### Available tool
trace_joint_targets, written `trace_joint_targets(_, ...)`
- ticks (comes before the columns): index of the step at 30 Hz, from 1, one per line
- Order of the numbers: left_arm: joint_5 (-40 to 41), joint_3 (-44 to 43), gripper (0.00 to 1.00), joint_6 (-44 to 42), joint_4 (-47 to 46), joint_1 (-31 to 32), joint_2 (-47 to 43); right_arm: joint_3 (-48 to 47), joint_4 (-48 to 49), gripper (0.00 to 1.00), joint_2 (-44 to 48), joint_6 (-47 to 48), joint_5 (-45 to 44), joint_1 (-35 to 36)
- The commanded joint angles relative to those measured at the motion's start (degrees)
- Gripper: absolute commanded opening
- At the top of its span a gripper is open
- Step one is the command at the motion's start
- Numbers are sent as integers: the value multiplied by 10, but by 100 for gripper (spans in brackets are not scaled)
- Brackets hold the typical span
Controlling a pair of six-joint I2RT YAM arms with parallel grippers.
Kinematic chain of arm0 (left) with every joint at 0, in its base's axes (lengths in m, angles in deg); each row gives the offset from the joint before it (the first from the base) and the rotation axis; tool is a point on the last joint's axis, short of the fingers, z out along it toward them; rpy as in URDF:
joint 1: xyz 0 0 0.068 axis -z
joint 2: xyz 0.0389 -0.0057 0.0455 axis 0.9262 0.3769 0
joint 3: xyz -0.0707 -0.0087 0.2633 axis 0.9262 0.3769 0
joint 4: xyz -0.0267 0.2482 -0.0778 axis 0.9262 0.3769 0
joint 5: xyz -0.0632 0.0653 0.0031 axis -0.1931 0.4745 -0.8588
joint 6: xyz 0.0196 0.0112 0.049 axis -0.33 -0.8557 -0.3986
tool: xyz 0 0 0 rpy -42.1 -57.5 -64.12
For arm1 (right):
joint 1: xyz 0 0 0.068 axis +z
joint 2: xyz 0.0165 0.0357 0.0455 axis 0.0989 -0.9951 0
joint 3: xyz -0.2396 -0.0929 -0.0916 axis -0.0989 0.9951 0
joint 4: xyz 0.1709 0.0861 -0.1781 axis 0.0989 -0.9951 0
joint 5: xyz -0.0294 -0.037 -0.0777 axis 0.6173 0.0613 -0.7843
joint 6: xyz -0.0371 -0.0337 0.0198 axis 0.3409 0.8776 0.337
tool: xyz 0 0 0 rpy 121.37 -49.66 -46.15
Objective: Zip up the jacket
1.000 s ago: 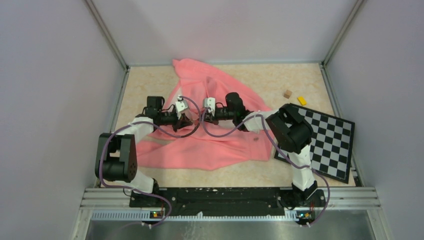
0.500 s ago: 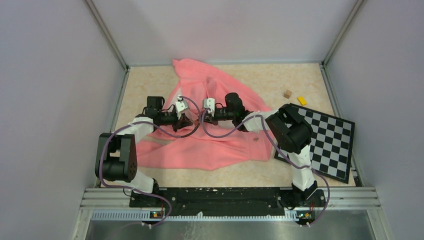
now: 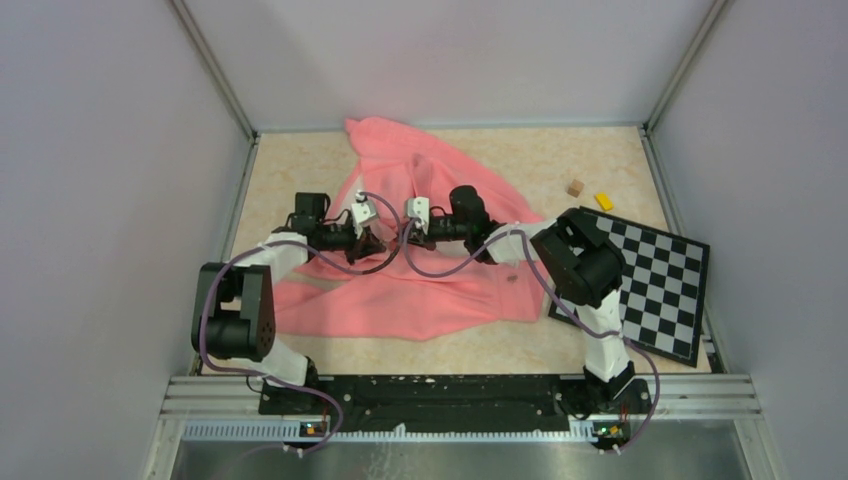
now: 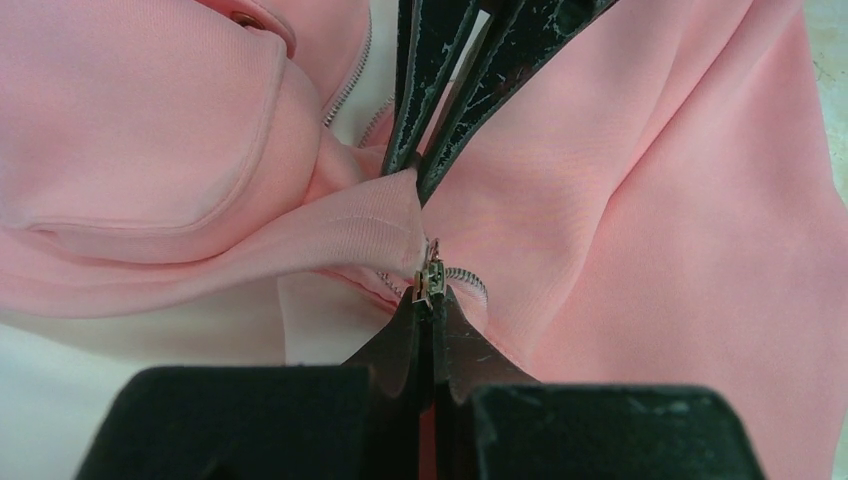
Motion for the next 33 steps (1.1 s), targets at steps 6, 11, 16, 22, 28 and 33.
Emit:
trace_joint_targets(6,-22,-22,0,-10,19,7,12,-35,6,0,14,40,29,29)
trace_joint_targets(11,-20,-21,0,-8,19,8,9,-32,12,0,19,37,28,35)
trace_joint_targets(16,-19,-26,0,-9,23,12,15,-22,58,0,30,12,41,45)
trace_joint_targets(22,-24,-27,0,-6,23,11,8,-46,12,0,14,10,35,65)
trace_joint_targets(28,-10,-18,0,4,4,11,-11,2,45,0,33,-13,34,66)
trace_joint_targets(33,3,-14,0,13,-6,9,-22,8,20,0,35,-11,25,73)
